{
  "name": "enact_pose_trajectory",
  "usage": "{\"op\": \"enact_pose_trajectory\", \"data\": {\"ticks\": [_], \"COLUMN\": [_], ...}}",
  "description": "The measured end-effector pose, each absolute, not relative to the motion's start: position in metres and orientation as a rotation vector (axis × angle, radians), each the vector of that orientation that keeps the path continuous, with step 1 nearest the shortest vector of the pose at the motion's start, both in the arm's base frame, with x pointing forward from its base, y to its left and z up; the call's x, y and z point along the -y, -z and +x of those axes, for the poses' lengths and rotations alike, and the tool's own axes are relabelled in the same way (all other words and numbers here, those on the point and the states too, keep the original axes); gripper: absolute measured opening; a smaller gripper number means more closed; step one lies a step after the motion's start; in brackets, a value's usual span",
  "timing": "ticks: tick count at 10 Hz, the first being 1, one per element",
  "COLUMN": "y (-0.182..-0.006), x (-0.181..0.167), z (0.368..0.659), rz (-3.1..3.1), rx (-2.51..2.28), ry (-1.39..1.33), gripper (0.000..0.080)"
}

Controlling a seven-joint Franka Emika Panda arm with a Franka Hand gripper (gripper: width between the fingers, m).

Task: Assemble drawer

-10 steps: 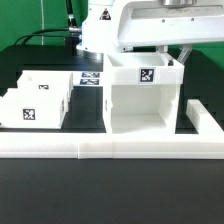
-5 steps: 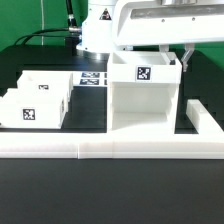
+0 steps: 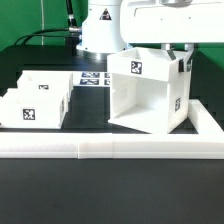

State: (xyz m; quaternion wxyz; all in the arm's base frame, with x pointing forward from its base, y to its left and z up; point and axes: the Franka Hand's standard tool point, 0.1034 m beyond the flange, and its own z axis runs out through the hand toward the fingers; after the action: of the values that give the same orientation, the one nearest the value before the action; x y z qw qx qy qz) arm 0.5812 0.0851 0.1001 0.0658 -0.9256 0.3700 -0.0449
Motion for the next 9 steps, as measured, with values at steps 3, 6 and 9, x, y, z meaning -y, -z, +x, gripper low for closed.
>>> {"op": "enact_pose_trajectory", "data": {"ticks": [3, 6, 9], "y": [-0.104, -0.101, -0.098], "x": [-0.091, -0.089, -0.086], "z": [0.583, 0.579, 0.593], "rz": [-2.678, -2.461, -2.247], "rx": [-1.312, -1.638, -1.915], "ry": [0.120, 0.082, 0.016], "gripper": [0.0039, 0.0039, 0.0041]}}
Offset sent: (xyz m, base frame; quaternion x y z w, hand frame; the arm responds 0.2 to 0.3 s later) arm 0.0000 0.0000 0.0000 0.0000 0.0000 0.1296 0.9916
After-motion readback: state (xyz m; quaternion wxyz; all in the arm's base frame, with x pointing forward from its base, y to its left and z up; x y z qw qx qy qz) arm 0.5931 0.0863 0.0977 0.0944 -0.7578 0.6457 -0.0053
